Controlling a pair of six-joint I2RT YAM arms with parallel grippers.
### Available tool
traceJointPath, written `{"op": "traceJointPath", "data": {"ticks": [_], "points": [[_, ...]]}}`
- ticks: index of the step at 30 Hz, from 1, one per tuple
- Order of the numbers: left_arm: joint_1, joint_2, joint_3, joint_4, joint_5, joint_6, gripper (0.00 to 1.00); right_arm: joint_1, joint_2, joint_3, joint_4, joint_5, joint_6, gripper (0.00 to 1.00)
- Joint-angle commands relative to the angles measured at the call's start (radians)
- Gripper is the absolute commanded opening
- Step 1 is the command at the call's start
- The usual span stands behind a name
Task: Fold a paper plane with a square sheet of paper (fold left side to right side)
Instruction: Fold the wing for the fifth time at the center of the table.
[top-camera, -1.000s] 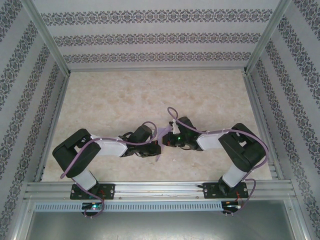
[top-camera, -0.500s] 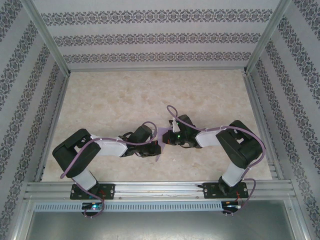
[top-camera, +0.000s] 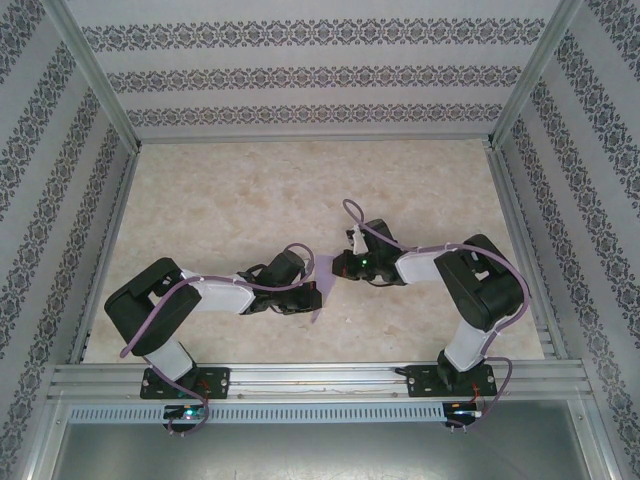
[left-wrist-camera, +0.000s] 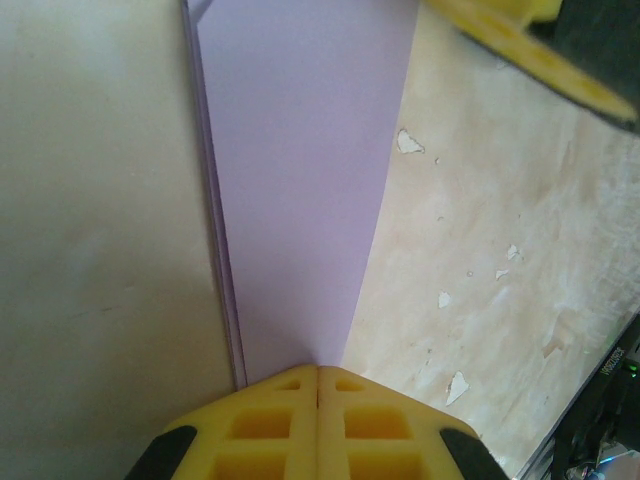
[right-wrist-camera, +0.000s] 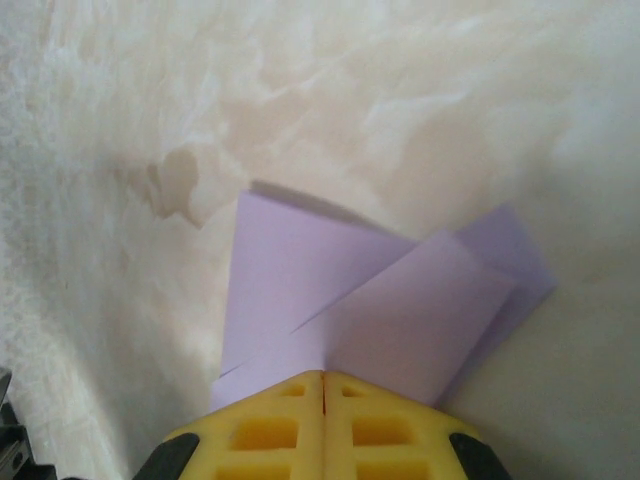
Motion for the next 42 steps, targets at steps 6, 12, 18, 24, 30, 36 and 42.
{"op": "traceJointPath", "data": {"ticks": [6, 12, 18, 24, 30, 36, 42], "points": [[-0.005, 0.036, -0.058, -0.184, -0.099, 0.021, 0.00, -0.086, 0.061, 0.056, -0.054, 0.063, -0.057, 0.00], [-0.007, 0.030, -0.058, -0.176, -0.103, 0.021, 0.00, -0.130, 0.073, 0.095, -0.080, 0.059, -0.074, 0.00], [-0.013, 0.030, -0.054, -0.165, -0.103, 0.018, 0.00, -0.163, 0.052, 0.148, -0.124, 0.039, -0.096, 0.00], [-0.018, 0.012, -0.053, -0.160, -0.112, 0.016, 0.00, -0.161, -0.125, 0.107, -0.187, 0.034, -0.093, 0.00], [-0.018, 0.000, -0.052, -0.161, -0.120, 0.018, 0.00, -0.076, -0.276, -0.003, -0.195, 0.011, 0.005, 0.00], [-0.019, 0.003, -0.047, -0.159, -0.119, 0.021, 0.00, 0.068, -0.243, -0.040, -0.129, 0.019, 0.135, 0.00], [-0.021, 0.009, -0.043, -0.155, -0.115, 0.020, 0.00, 0.148, -0.138, 0.000, -0.083, 0.036, 0.175, 0.00]]}}
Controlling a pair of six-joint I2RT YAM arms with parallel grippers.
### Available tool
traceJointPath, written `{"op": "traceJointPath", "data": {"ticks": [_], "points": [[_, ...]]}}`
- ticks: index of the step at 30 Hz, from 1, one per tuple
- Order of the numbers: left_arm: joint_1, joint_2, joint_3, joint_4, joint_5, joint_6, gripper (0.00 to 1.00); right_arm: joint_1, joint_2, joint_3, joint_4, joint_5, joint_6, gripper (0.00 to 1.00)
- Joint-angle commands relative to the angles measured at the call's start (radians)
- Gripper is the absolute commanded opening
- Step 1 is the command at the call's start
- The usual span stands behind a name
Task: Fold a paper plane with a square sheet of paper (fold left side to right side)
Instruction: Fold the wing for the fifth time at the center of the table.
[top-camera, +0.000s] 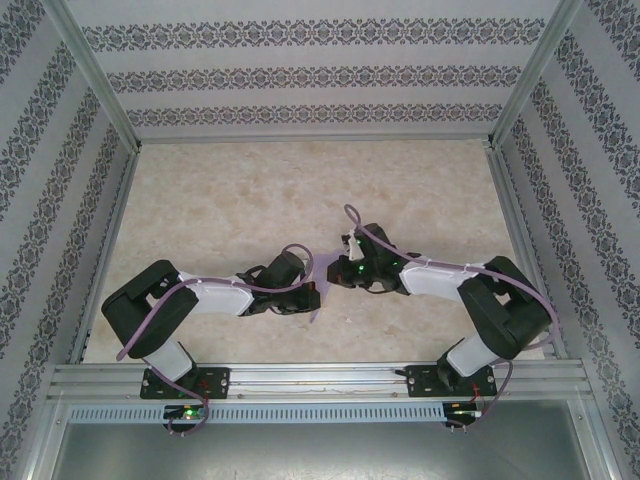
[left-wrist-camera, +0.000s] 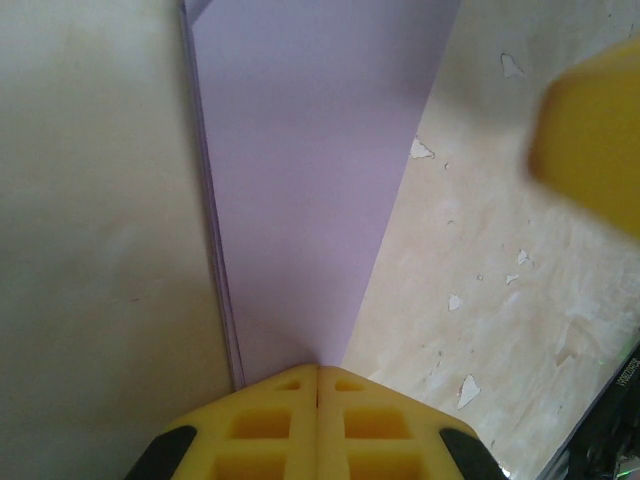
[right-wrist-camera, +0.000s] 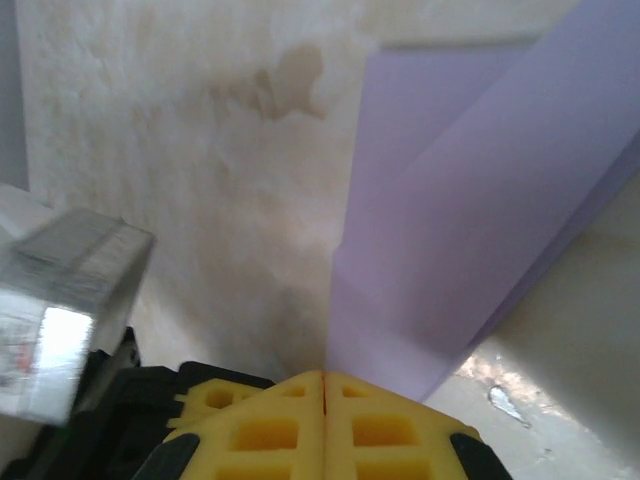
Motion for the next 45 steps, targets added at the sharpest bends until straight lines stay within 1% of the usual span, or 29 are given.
{"op": "traceJointPath", "data": {"ticks": [1, 7, 17, 23, 29, 33, 38, 45], "points": [[-0.009, 0.029, -0.034, -0.146, -0.071, 0.017, 0.00, 0.020, 0.049, 0.033, 0.058, 0.010, 0.051, 0.00], [-0.012, 0.027, -0.032, -0.139, -0.072, 0.015, 0.00, 0.048, 0.114, 0.052, 0.084, 0.011, 0.089, 0.00], [-0.013, -0.002, -0.033, -0.102, -0.065, 0.002, 0.00, 0.050, 0.198, 0.028, 0.078, 0.039, 0.096, 0.00], [-0.012, -0.069, -0.003, -0.087, -0.028, -0.007, 0.04, 0.039, 0.246, 0.004, 0.066, 0.055, 0.086, 0.00], [-0.004, -0.164, 0.020, -0.139, -0.011, -0.011, 0.06, 0.024, 0.258, -0.017, 0.052, 0.064, 0.061, 0.00], [-0.001, -0.196, 0.025, -0.171, 0.033, -0.023, 0.06, 0.022, 0.262, -0.014, 0.048, 0.056, 0.049, 0.00], [0.001, -0.177, 0.017, -0.150, 0.090, -0.046, 0.05, 0.021, 0.271, -0.006, 0.039, 0.053, 0.043, 0.00], [0.008, -0.106, 0.002, -0.033, 0.139, -0.084, 0.05, 0.022, 0.284, -0.004, 0.033, 0.047, 0.037, 0.00]]}}
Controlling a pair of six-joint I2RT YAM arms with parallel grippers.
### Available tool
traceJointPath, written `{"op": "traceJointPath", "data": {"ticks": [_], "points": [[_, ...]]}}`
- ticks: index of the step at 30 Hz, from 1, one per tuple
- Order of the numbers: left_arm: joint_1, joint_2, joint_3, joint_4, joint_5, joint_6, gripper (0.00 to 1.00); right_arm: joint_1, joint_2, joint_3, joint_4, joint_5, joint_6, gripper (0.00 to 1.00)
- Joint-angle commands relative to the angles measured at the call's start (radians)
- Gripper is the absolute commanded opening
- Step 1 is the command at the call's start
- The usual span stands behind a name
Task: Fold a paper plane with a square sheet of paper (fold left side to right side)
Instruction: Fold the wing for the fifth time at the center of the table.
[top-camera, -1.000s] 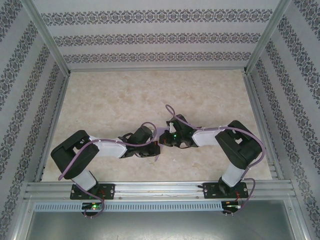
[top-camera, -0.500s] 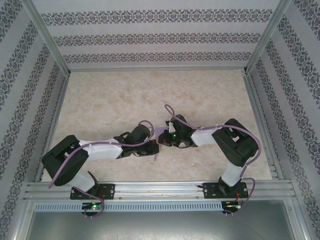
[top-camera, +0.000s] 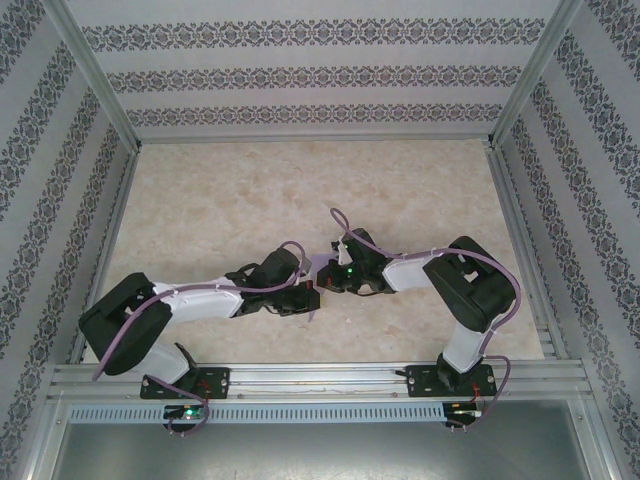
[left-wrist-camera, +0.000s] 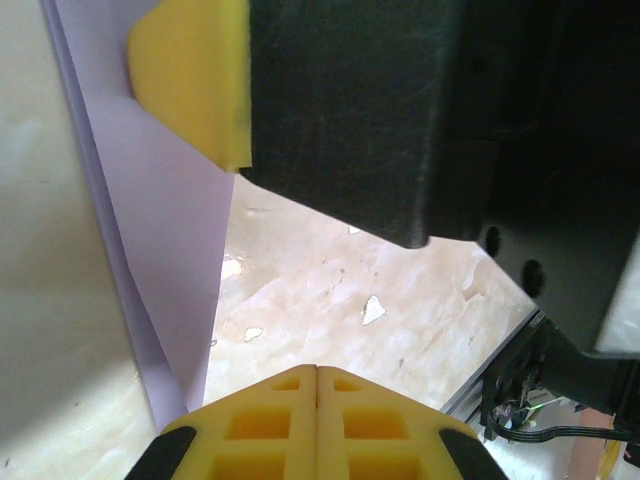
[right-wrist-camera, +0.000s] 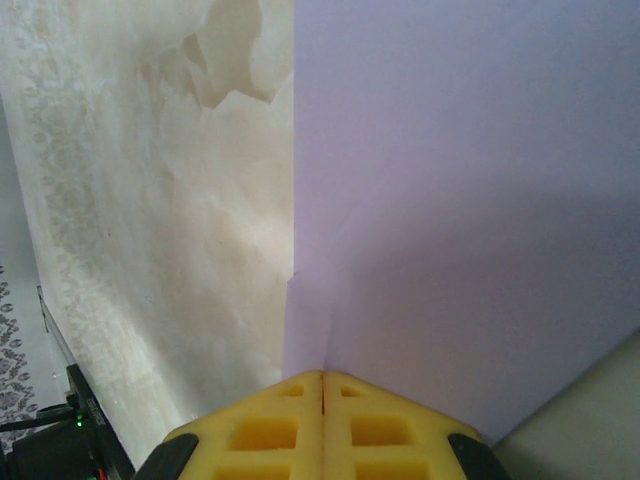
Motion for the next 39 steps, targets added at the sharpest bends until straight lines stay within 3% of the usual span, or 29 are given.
{"op": "traceJointPath", "data": {"ticks": [1, 12, 39], "points": [[0.010, 0.033, -0.001, 0.070, 0.039, -0.034, 0.05, -0.005, 0.084, -0.033, -0.123, 0.097, -0.045, 0.00], [0.022, 0.093, -0.021, 0.113, 0.041, -0.042, 0.05, -0.002, 0.090, -0.026, -0.146, 0.106, -0.056, 0.00], [0.025, 0.074, -0.058, 0.090, 0.018, -0.042, 0.05, -0.001, 0.096, -0.003, -0.207, 0.128, -0.082, 0.00]]}}
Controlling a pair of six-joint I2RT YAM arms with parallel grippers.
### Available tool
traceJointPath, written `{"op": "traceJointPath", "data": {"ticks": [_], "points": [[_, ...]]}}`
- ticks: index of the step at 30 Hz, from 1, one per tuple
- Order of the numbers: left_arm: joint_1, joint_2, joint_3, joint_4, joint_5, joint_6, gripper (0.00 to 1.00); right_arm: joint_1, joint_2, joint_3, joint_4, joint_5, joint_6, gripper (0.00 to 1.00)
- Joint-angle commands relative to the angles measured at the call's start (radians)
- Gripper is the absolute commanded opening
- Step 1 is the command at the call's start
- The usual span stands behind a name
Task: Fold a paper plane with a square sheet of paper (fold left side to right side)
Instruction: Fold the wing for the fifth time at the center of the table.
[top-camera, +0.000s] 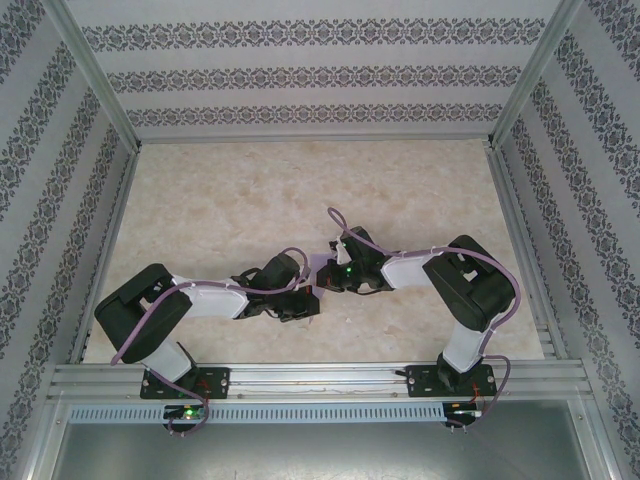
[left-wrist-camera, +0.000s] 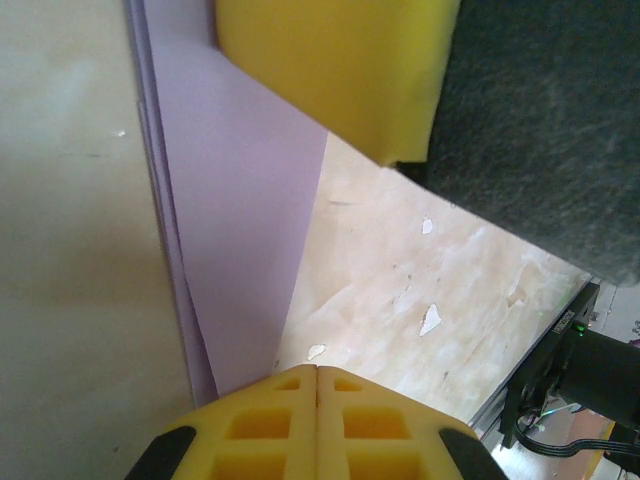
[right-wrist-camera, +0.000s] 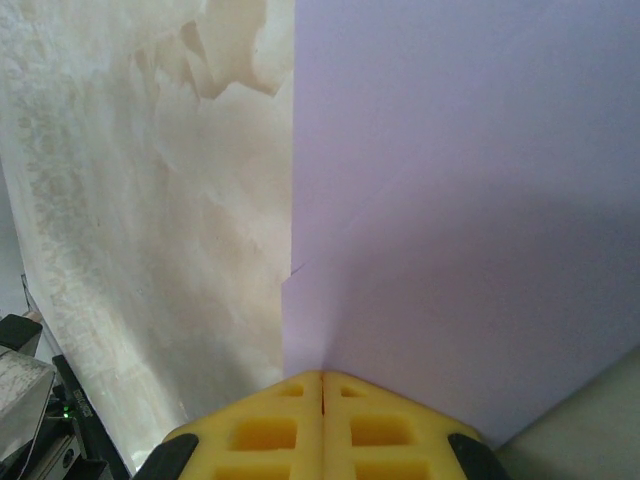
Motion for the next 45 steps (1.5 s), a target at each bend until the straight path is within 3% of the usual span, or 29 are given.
{"op": "traceJointPath", "data": {"ticks": [1, 45], "points": [[0.012, -0.014, -0.015, -0.015, -0.018, -0.002, 0.05, -0.001, 0.090, -0.034, -0.146, 0.130, -0.036, 0.00], [0.013, -0.056, -0.083, -0.027, -0.009, 0.004, 0.04, -0.003, 0.116, -0.021, -0.168, 0.128, -0.044, 0.00]]}}
